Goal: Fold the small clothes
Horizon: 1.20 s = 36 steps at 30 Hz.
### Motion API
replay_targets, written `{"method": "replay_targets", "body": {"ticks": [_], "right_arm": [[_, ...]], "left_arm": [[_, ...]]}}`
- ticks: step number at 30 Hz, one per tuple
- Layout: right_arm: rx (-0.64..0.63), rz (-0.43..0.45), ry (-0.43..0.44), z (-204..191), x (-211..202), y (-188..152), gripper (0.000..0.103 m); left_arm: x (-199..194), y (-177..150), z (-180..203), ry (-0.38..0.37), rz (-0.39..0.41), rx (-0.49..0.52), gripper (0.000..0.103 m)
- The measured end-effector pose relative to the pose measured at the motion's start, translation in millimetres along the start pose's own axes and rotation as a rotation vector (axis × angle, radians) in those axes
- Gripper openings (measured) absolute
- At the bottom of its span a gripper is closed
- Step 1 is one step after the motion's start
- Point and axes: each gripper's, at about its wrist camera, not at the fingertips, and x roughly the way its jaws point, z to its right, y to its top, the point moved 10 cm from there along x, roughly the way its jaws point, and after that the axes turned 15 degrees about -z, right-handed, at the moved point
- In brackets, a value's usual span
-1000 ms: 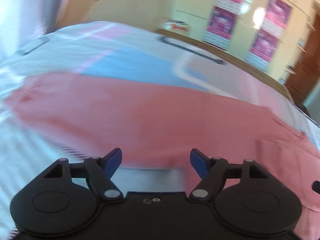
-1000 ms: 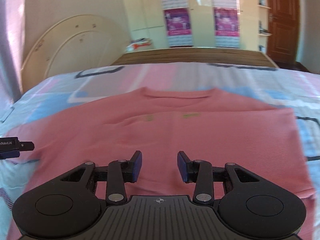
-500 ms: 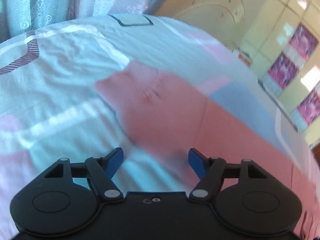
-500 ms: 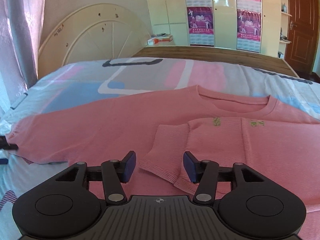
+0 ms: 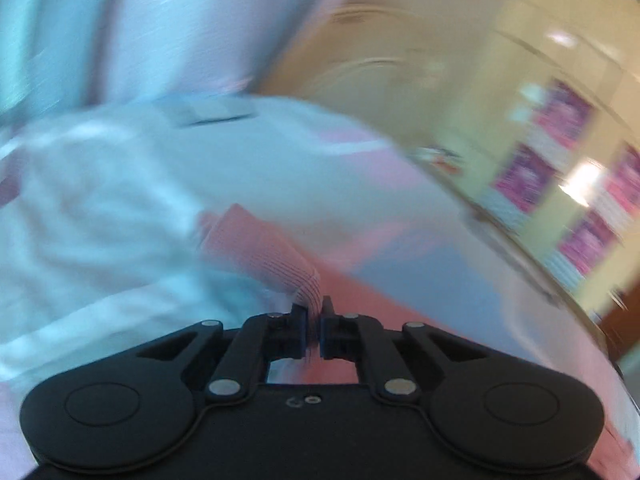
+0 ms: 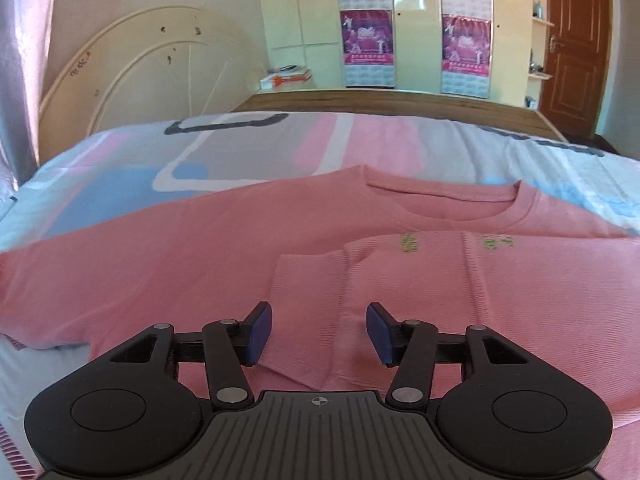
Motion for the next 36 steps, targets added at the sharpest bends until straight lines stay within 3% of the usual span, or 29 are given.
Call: {"method": "replay_targets", "body": {"ticks": [3, 6, 10, 13, 15, 16, 19, 21, 22, 23, 25, 29, 34, 36], "right_arm": [[0.008, -0.082, 0.021, 7, 15, -8, 0.052], [0.046, -0.031, 0.061, 18, -5, -3, 0.052], [0.099, 0.030, 0.078, 47, -39, 0, 0.052], [0.132, 0.054, 0.057, 76, -60, -5, 0.053], [0.164, 0.061, 0.036, 94, -71, -9, 0.053], [0.179, 0.057, 0.032, 103, -74, -14, 0.054], [0.214, 0.042, 0.032, 124, -81, -25, 0.058], [0.220, 0.043, 0.051, 129, -87, -29, 0.061], [0.221, 0.045, 0.061, 129, -88, -29, 0.064], [0.218, 0.047, 0.068, 128, -88, -29, 0.066], [0.204, 0.039, 0.094, 120, -85, -30, 0.069], [0.210, -0.017, 0.192, 101, -65, -30, 0.073], [0.234, -0.068, 0.191, 96, -41, -32, 0.072], [0.259, -0.064, 0.178, 101, -37, -30, 0.066]], "left_arm": [[-19, -9, 85, -0.125, 0.009, 0.174, 0.005], [-36, -38, 176, -0.264, -0.008, 0.339, 0.005], [-43, -109, 283, -0.429, -0.102, 0.496, 0.005], [-33, -176, 341, -0.496, -0.201, 0.603, 0.005], [-20, -220, 365, -0.493, -0.265, 0.677, 0.007], [-11, -241, 372, -0.474, -0.301, 0.722, 0.014], [5, -283, 377, -0.403, -0.368, 0.836, 0.019], [3, -283, 367, -0.399, -0.373, 0.833, 0.024], [-1, -278, 360, -0.396, -0.361, 0.824, 0.036], [-4, -272, 353, -0.384, -0.346, 0.814, 0.055], [-12, -255, 335, -0.350, -0.286, 0.785, 0.070], [-12, -226, 299, -0.255, -0.241, 0.749, 0.070], [-1, -200, 235, -0.100, -0.208, 0.680, 0.069], [-1, -190, 210, -0.048, -0.203, 0.657, 0.069]]}}
